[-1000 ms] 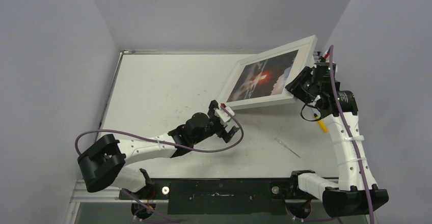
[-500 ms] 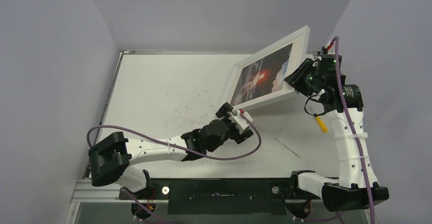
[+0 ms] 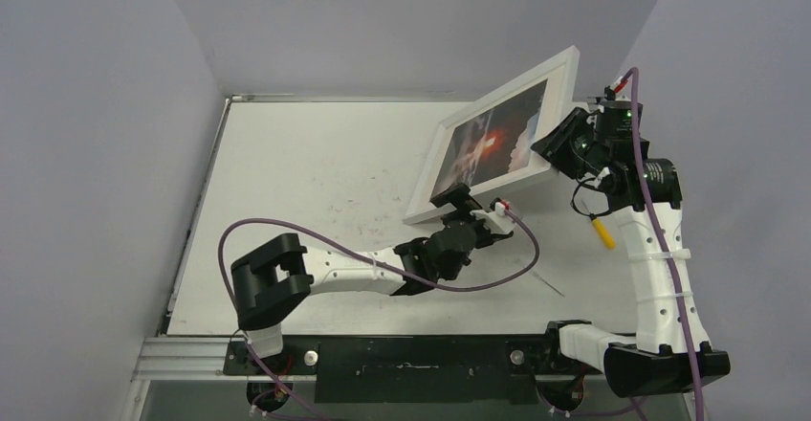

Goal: Take the photo out of the frame
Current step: Turn over the photo frame at the center of the board.

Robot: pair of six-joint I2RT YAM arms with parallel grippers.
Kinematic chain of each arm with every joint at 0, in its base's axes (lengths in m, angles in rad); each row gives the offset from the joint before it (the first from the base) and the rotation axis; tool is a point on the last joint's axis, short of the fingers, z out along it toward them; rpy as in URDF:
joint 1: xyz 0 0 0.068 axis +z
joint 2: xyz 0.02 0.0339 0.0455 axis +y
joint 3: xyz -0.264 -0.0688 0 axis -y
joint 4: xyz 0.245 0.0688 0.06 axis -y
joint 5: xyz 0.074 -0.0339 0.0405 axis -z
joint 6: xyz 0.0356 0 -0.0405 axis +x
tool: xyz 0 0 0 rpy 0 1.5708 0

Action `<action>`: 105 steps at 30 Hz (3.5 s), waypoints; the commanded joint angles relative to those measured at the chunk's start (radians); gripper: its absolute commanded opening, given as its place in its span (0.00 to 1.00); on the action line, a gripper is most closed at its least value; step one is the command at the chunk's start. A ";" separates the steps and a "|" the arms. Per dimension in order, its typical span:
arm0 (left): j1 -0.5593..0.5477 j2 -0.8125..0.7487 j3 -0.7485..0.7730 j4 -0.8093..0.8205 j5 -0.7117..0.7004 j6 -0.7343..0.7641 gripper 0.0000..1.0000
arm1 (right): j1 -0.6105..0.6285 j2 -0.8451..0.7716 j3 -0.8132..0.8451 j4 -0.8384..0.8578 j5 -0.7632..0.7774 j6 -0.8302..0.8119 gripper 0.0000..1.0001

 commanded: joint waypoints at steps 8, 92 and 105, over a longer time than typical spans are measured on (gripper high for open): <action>0.000 0.160 0.210 0.160 -0.112 0.169 0.79 | 0.005 -0.034 0.042 0.143 -0.082 0.044 0.05; 0.441 -1.044 -0.458 -0.254 0.640 -0.805 0.00 | 0.091 0.397 -0.581 1.718 -0.636 -0.243 0.96; 0.453 -1.049 -0.444 -0.319 0.609 -0.787 0.00 | 0.039 0.812 -0.354 2.491 -0.973 0.363 0.98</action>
